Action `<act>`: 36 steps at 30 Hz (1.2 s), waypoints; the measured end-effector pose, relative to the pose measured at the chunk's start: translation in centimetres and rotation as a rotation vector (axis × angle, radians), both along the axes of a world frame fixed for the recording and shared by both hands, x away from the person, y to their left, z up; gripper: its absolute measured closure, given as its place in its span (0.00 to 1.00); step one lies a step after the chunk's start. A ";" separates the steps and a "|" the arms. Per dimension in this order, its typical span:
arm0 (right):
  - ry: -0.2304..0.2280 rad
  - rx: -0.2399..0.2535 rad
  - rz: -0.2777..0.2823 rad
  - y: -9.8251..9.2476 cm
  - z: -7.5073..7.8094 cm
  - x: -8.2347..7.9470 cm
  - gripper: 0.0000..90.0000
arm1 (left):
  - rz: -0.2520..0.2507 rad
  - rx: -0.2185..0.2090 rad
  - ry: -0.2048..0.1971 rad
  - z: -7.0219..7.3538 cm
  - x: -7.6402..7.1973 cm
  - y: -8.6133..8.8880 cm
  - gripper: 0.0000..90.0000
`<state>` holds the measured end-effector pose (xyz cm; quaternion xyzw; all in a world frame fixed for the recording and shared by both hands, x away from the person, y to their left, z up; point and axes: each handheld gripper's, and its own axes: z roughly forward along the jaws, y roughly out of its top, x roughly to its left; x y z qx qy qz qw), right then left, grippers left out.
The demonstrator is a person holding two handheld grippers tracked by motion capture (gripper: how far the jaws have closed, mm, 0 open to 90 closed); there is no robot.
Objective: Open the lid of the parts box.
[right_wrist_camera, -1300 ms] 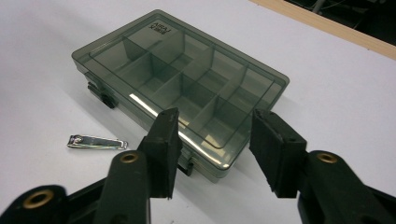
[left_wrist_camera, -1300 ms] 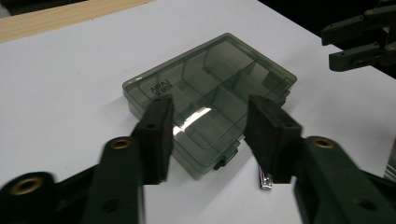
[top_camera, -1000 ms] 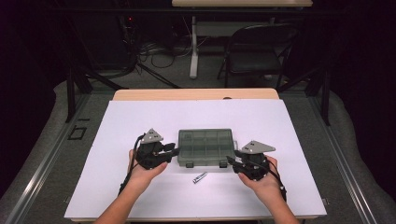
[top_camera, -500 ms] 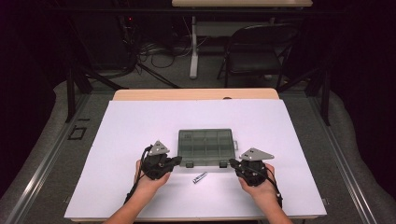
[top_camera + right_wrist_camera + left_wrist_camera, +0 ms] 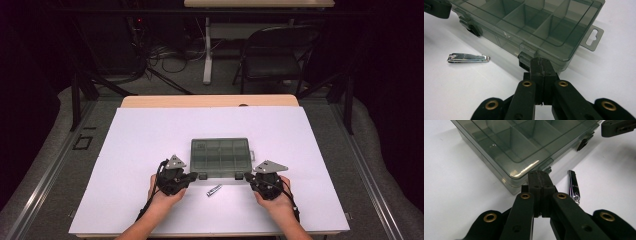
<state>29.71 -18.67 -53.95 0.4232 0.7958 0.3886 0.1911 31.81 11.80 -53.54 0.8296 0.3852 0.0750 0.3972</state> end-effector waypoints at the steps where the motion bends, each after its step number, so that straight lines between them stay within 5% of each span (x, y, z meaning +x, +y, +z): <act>1: -0.002 0.002 0.000 0.0 0.0 0.0 1.00 | -0.003 0.006 0.000 -0.1 0.0 0.0 1.00; 36: 0.003 -0.008 0.018 0.5 -0.6 0.3 1.00 | 0.000 0.008 -0.003 -0.8 0.0 -0.7 1.00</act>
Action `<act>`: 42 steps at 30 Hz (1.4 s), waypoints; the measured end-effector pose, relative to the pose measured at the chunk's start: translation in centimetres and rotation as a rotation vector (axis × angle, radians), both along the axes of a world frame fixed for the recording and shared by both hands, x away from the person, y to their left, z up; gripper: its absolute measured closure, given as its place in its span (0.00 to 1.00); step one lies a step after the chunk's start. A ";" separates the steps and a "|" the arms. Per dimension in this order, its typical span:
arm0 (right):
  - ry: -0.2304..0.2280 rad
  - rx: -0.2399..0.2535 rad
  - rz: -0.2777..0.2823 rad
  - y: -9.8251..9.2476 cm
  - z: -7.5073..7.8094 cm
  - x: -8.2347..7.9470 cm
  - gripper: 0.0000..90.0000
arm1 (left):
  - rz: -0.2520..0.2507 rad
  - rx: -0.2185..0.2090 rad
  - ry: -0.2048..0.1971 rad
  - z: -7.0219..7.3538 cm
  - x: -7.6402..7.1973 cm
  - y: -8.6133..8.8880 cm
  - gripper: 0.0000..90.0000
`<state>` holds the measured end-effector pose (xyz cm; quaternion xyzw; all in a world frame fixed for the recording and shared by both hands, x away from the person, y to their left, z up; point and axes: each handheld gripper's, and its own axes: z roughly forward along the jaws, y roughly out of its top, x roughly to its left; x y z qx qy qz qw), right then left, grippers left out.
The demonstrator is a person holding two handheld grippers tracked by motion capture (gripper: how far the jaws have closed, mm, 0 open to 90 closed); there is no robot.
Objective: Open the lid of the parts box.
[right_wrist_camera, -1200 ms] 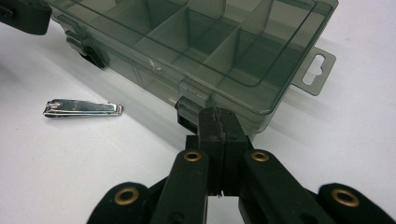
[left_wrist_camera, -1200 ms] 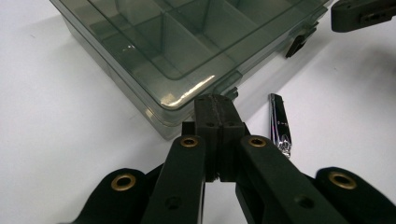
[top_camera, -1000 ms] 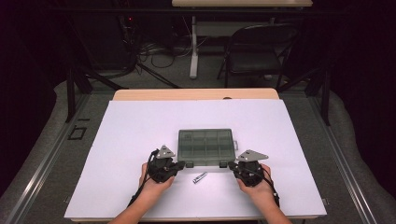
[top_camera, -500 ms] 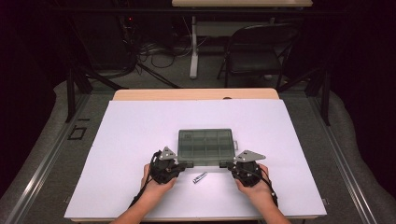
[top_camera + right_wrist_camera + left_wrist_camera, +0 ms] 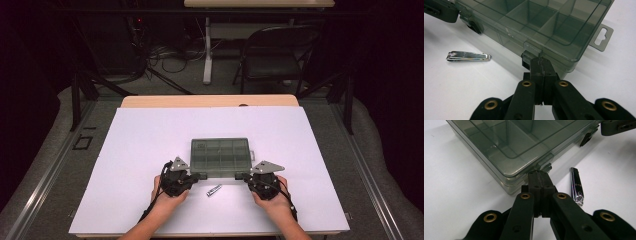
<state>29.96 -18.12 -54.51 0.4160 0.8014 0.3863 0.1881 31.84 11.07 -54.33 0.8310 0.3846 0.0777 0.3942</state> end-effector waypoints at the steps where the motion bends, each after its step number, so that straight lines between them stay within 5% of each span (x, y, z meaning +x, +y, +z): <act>1: -0.001 0.001 0.001 0.0 0.0 0.0 1.00 | -0.003 0.000 0.000 0.0 0.0 0.0 1.00; 18: 0.016 0.000 -0.001 0.0 -0.1 0.1 0.99 | -0.004 -0.004 -0.002 0.0 -0.1 -0.1 1.00; 42: -0.065 0.039 -0.039 -0.6 0.9 0.1 0.99 | 0.049 -0.050 -0.045 1.0 0.0 0.8 1.00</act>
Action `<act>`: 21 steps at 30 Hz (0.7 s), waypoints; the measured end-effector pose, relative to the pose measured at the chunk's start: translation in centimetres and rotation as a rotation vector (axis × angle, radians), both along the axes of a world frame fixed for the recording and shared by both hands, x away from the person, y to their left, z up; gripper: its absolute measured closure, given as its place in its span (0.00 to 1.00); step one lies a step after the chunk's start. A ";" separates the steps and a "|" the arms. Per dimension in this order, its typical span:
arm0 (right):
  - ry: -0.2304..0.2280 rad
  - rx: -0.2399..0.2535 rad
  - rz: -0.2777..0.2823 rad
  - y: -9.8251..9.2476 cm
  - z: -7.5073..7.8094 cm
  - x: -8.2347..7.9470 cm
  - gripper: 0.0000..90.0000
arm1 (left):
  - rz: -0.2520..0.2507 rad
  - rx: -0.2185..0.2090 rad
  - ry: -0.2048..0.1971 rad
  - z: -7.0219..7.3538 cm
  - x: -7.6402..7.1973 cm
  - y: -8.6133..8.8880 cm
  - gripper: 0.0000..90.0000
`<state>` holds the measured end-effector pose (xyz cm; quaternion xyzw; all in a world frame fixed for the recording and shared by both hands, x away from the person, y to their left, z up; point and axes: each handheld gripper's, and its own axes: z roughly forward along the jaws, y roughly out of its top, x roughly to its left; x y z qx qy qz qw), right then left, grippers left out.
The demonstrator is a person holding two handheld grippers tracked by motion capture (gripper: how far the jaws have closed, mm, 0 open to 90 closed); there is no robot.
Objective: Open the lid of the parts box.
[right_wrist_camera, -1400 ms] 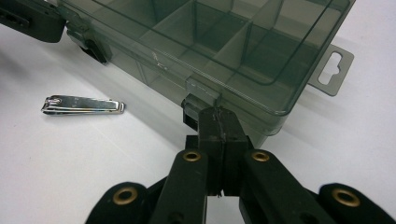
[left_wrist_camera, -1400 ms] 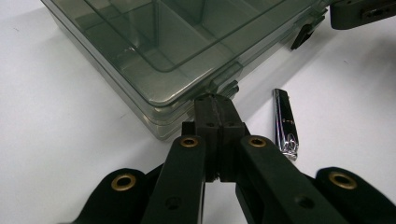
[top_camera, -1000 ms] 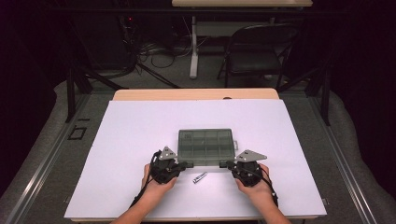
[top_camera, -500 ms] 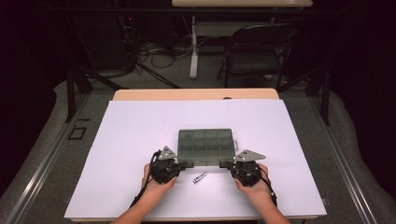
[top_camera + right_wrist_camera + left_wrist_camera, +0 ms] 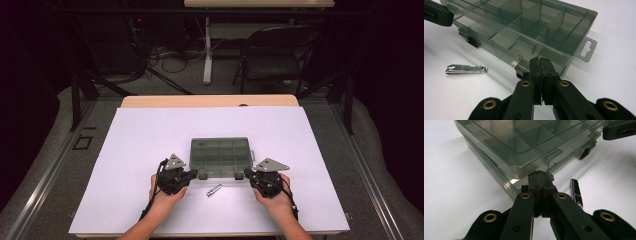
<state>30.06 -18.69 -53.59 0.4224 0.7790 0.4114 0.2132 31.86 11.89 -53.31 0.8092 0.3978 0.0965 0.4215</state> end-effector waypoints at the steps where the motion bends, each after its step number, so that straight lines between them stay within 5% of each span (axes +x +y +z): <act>1: 0.002 -0.004 -0.005 -0.1 0.1 0.0 0.99 | 0.004 0.000 -0.001 0.0 0.0 0.1 1.00; 11: -0.017 0.017 -0.036 -0.5 0.6 0.5 0.98 | 0.018 0.001 -0.001 0.9 0.6 0.2 1.00; 21: -0.023 0.013 -0.043 0.4 2.7 1.8 0.99 | 0.040 -0.034 -0.001 3.2 2.4 0.9 1.00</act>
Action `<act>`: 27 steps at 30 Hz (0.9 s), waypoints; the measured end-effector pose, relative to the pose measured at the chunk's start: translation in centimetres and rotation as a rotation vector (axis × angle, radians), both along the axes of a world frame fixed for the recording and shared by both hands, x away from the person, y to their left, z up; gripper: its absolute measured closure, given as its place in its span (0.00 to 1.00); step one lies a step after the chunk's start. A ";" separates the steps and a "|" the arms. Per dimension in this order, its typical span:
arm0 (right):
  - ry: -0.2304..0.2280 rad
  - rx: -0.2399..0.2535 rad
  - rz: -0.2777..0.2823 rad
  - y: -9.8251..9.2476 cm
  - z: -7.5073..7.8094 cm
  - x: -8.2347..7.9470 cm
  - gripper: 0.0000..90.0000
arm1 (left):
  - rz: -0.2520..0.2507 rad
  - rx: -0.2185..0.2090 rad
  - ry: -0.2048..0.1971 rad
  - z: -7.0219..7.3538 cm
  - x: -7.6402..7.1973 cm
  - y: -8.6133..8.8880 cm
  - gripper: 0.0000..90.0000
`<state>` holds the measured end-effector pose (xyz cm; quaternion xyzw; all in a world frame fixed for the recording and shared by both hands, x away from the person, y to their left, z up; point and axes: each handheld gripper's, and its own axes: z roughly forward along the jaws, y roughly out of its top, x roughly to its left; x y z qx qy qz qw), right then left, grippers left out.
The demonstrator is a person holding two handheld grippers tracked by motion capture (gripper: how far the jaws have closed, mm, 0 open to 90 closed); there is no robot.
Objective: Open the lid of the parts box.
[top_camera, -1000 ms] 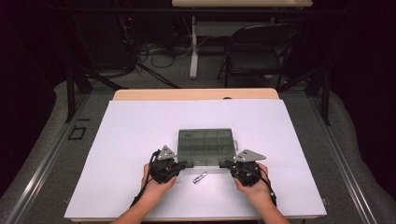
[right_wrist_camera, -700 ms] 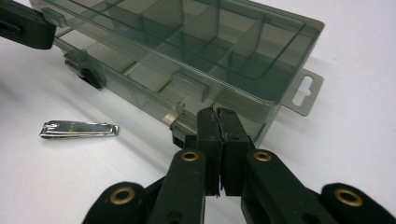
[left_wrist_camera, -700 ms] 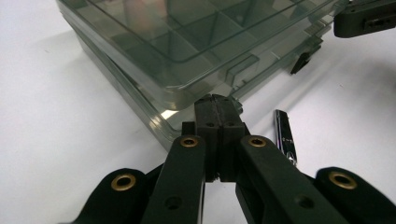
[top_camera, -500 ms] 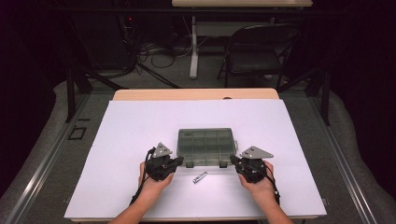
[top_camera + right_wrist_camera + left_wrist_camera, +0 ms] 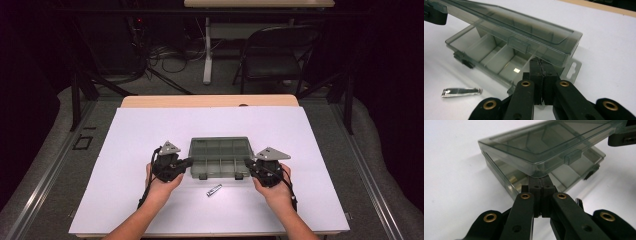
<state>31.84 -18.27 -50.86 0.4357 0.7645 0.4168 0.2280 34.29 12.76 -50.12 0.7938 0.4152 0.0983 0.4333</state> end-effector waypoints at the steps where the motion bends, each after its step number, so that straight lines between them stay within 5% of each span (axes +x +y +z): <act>1: -0.001 -0.003 -0.003 0.0 0.3 0.2 0.99 | 0.003 0.003 -0.004 0.2 0.2 0.0 1.00; 27: 0.017 0.044 -0.043 -0.1 4.1 4.6 0.98 | 0.053 -0.019 -0.043 4.1 3.3 -0.4 1.00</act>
